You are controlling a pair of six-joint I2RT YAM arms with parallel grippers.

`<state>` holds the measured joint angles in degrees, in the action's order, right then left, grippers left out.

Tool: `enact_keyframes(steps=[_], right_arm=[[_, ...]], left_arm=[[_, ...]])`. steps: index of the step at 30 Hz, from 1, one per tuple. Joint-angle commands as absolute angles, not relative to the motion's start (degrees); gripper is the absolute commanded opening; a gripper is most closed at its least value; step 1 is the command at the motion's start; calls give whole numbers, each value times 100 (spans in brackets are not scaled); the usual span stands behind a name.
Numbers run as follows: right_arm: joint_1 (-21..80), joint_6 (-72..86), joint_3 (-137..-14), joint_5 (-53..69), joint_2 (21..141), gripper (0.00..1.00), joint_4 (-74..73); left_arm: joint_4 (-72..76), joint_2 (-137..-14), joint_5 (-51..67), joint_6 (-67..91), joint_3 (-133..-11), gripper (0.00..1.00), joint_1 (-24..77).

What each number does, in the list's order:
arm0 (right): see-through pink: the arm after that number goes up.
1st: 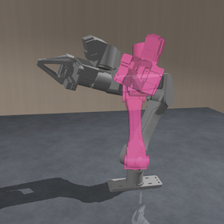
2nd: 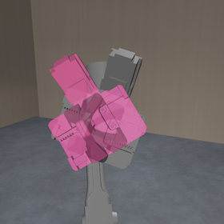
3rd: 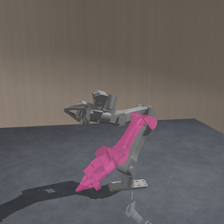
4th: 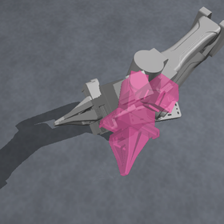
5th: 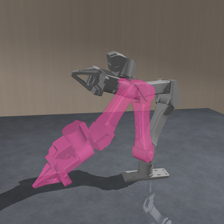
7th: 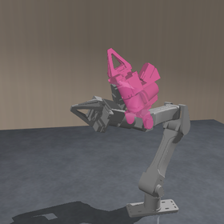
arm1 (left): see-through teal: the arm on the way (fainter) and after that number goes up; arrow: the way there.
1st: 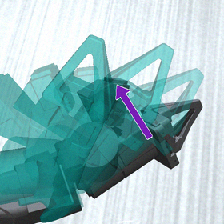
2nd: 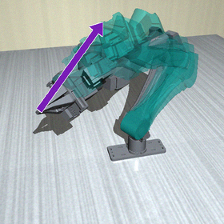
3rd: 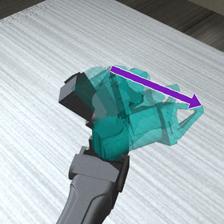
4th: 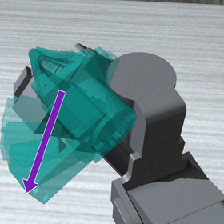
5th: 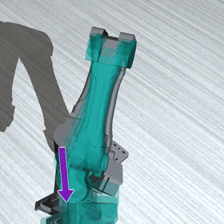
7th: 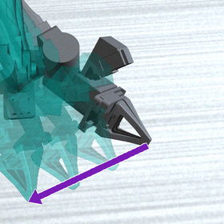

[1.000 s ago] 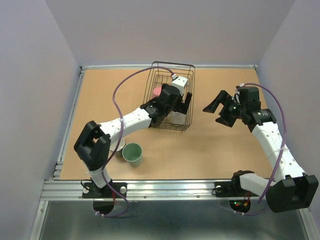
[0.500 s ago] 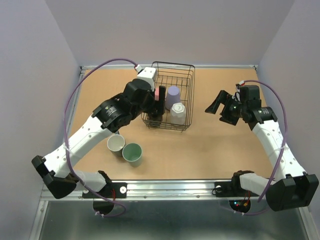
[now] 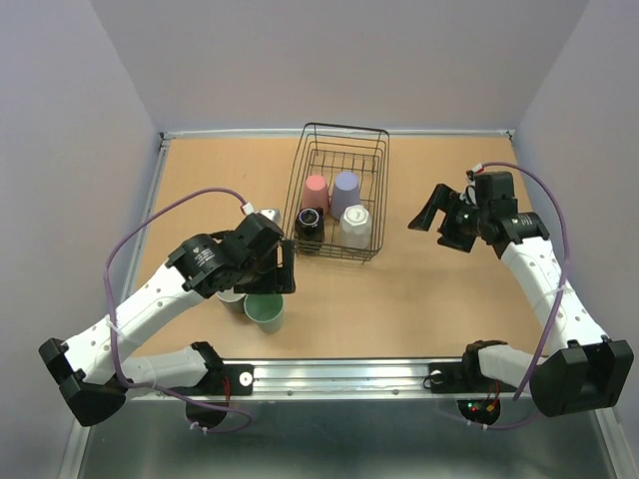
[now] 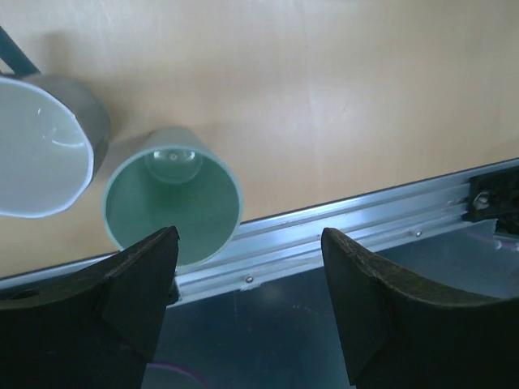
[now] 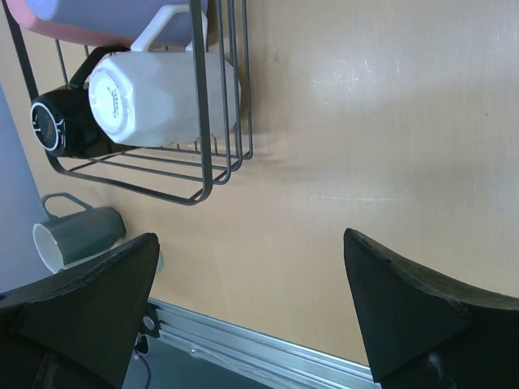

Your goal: Load the cups into the dish rack

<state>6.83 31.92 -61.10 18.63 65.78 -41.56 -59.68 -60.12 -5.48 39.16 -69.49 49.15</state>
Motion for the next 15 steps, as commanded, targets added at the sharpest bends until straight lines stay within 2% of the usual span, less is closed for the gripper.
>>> enact_keyframes(steps=[1, 15], right_arm=[[685, 3067, -5985, 1916, 6531, 100, -4025], [685, 3164, -5449, 2013, 6126, 100, -4025]], left_arm=[[-6091, -5985, -352, 4245, -6504, 81, 4975], [-5116, -6029, -202, 4491, -5433, 70, 5098]])
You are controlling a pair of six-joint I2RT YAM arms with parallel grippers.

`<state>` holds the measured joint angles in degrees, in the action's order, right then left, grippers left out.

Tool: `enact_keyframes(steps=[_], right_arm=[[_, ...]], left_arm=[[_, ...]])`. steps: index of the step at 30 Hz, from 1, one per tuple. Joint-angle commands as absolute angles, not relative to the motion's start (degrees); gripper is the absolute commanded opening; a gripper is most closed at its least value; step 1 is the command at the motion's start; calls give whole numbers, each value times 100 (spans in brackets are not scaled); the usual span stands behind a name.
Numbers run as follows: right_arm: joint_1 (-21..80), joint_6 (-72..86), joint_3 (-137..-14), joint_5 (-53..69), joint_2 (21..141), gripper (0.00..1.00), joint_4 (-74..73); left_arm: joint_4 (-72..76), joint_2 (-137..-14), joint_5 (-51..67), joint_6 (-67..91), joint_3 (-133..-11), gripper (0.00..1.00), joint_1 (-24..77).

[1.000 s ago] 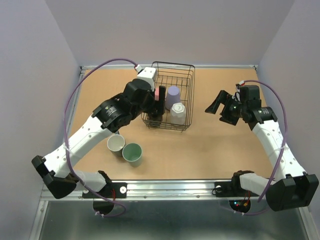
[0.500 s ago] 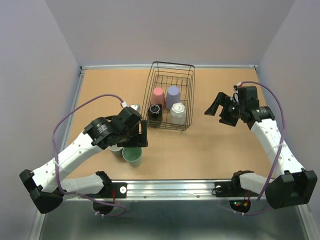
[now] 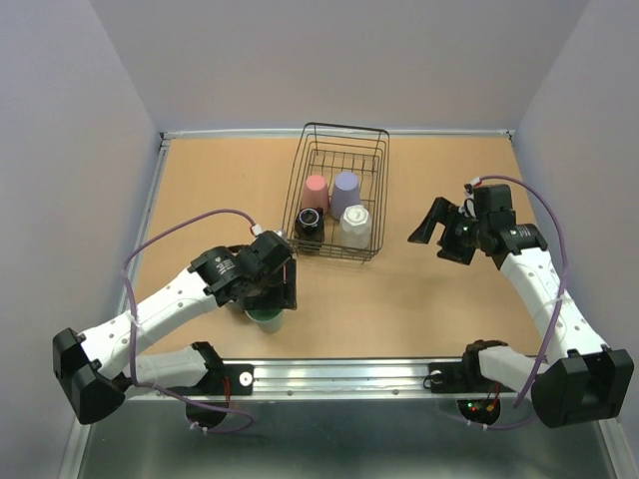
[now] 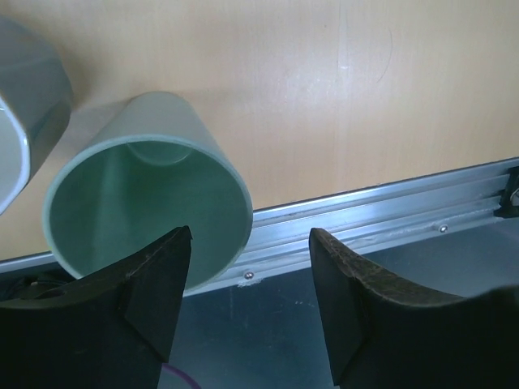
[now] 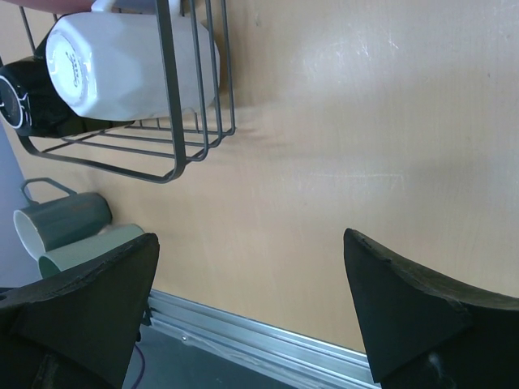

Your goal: Load the cups into the dish rack

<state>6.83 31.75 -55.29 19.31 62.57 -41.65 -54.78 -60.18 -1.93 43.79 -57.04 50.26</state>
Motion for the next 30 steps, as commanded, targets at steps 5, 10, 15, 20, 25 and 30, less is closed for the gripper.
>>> enact_keyframes(steps=[5, 10, 15, 20, 25, 30], right_arm=[[686, 3155, -5475, 2021, 6144, 100, -4034], [685, 3155, -5476, 2013, 6135, 100, -4025], [686, 3155, -5607, 1969, 6161, 100, -4025], [677, 3339, -6353, 2074, 6345, 100, -4034], [686, 3848, -7565, 2267, 6705, 100, -4017], [686, 4542, -8753, 2653, 7180, 100, -3403]], left_arm=[[-4782, -6161, -264, 4482, -5151, 55, 5106], [-4684, -6258, -351, 4412, -5229, 10, 5115], [-5193, -6416, -439, 4281, -6306, 0, 5115], [-5440, -6793, -247, 3685, -8021, 0, 5115], [-5056, -7346, 306, 3209, -9787, 0, 5115], [-3407, -7445, 334, 2883, -10108, 0, 5036]])
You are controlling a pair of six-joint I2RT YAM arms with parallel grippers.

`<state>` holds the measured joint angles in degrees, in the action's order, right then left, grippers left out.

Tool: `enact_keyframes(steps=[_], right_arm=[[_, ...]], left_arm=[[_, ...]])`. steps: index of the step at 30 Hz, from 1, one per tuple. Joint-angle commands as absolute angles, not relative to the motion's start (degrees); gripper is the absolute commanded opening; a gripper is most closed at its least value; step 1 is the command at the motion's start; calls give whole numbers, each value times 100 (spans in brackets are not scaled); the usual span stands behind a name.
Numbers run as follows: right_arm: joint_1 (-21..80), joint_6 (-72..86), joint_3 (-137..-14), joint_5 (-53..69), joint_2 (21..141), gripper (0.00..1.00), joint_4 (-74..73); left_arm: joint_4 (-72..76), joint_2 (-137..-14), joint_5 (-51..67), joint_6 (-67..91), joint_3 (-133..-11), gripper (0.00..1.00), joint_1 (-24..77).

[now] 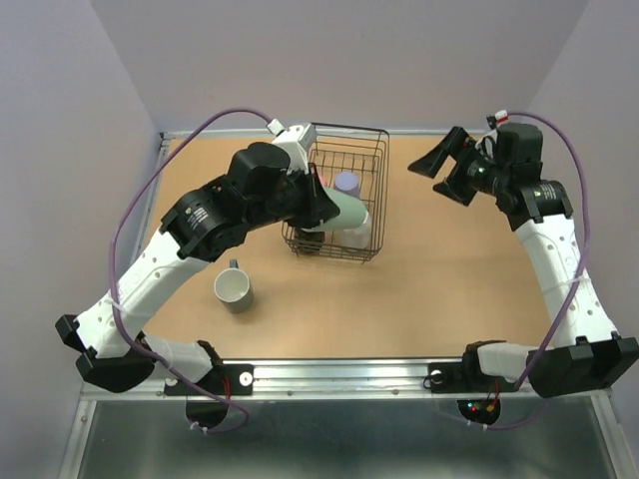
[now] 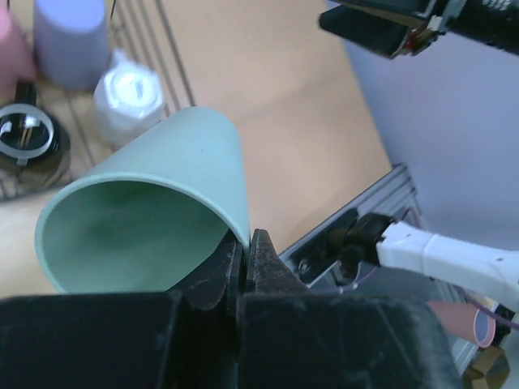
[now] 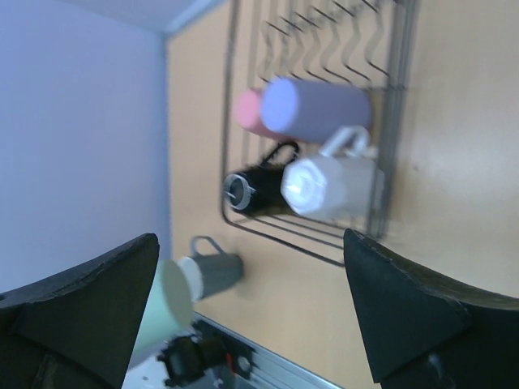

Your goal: Load the cups into the dish rack

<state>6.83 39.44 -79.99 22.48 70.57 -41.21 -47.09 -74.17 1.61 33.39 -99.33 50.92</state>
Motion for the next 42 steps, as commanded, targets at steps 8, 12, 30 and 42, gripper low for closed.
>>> enact_keyframes(steps=[8, 12, 30, 42], right_arm=[[677, 7469, -8543, 4017, 7620, 100, -152], [677, 8461, -8447, 4104, 7857, 100, 1009], [870, 9360, -7945, 3973, 8349, 100, 2391], [932, 9852, -7796, 3507, 8306, 100, 3865]], left_arm=[[-38, -7356, 1088, 2873, -9396, 0, 4185], [1743, -7339, 1685, 3539, -8537, 0, 3474], [3761, -7831, 2645, 4570, -7981, 0, 3278], [3876, -7831, 2540, 4614, -7708, 0, 3278]])
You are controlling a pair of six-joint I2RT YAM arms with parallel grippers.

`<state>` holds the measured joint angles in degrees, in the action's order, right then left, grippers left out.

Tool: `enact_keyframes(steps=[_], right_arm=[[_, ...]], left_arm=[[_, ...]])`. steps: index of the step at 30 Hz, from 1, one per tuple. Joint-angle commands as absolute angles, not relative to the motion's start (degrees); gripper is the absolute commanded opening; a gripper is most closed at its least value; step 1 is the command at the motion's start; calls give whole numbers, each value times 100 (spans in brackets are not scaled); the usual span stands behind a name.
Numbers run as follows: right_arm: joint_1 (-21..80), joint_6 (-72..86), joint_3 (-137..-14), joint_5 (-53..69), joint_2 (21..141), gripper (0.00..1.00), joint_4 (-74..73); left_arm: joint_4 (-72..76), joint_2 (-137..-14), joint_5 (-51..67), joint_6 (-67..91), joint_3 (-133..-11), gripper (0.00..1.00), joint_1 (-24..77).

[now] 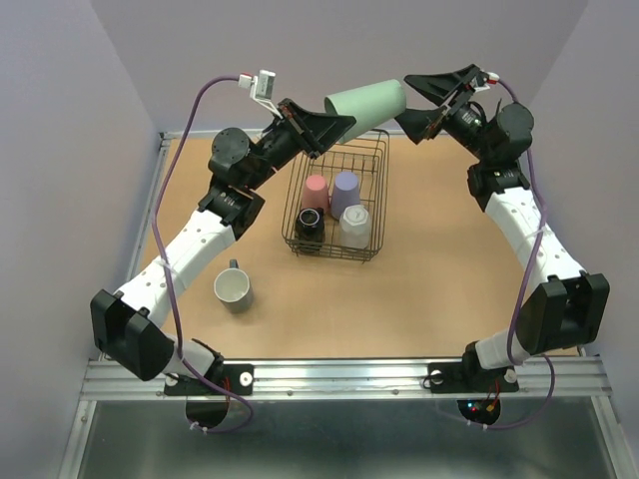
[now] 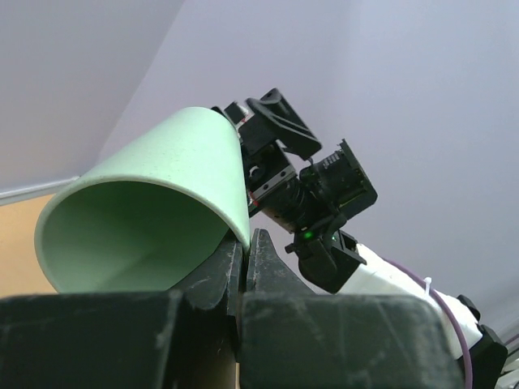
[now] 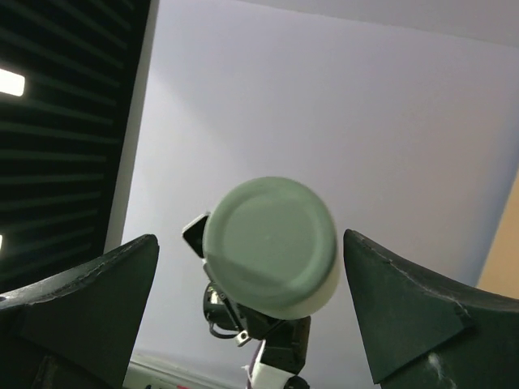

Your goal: Load the cups into the dish rack

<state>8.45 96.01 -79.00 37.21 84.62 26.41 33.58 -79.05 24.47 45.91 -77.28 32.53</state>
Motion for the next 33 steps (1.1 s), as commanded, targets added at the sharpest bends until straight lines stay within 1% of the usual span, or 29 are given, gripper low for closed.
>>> enact_keyframes(steps=[1, 6, 12, 13, 15, 16, 18, 19, 22, 23, 24, 25, 26, 27, 29, 30, 31, 32, 33], right_arm=[[932, 9905, -7787, 3498, 8323, 100, 3928], [1046, 9818, -7927, 3551, 8446, 100, 3956], [1265, 9396, -7998, 3498, 8473, 99, 3411], [1292, 9352, -8042, 3507, 8481, 98, 3332], [1301, 9229, -8129, 3515, 8516, 91, 3156], [1292, 9185, -8147, 3516, 8534, 82, 3094], [1301, 9176, -8209, 3524, 8569, 70, 3033], [1301, 9141, -8226, 3524, 8587, 57, 2997], [1327, 9044, -8358, 3577, 8666, 41, 2752], [1327, 8931, -8393, 3595, 8683, 30, 2586], [1345, 8869, -8428, 3595, 8710, 23, 2488], [1345, 8712, -8507, 3603, 8719, 11, 2392], [1336, 8614, -8551, 3586, 8727, 4, 2130], [1336, 8483, -8613, 3560, 8728, 0, 1962], [1336, 8087, -8797, 3498, 8754, 0, 1680], [1336, 7999, -8824, 3463, 8763, 0, 1548], [1336, 7868, -8850, 3437, 8806, 0, 1495], [1336, 7814, -8903, 3428, 8833, 0, 1372], [1336, 7761, -8921, 3393, 8877, 0, 1310]], left_arm=[[3885, -7831, 2523, 4614, -7699, 0, 3278], [4025, -7963, 2575, 4684, -7682, 0, 3313], [4078, -8296, 2689, 4632, -7927, 0, 3419], [4087, -8332, 2716, 4623, -7945, 0, 3445], [4078, -8393, 2742, 4606, -7980, 0, 3472], [4096, -8420, 2760, 4588, -7980, 0, 3506], [4104, -8402, 2777, 4536, -7954, 0, 3516], [4096, -8402, 2777, 4526, -7928, 0, 3533], [4096, -8411, 2821, 4491, -7910, 0, 3533], [4096, -8437, 2865, 4474, -7910, 0, 3525], [4096, -8455, 2926, 4474, -7910, 0, 3533], [4070, -8499, 2962, 4465, -7928, 0, 3525], [4035, -8516, 3005, 4465, -7936, 4, 3498], [3991, -8525, 3049, 4465, -7954, 15, 3481], [3789, -8464, 3068, 4430, -7919, 46, 3437], [3692, -8403, 3024, 4299, -7884, 70, 3410], [3422, -8254, 2893, 4211, -7805, 90, 3358], [3236, -8166, 2796, 4088, -7779, 99, 3331], [2999, -8095, 2682, 3835, -7770, 99, 3305]])
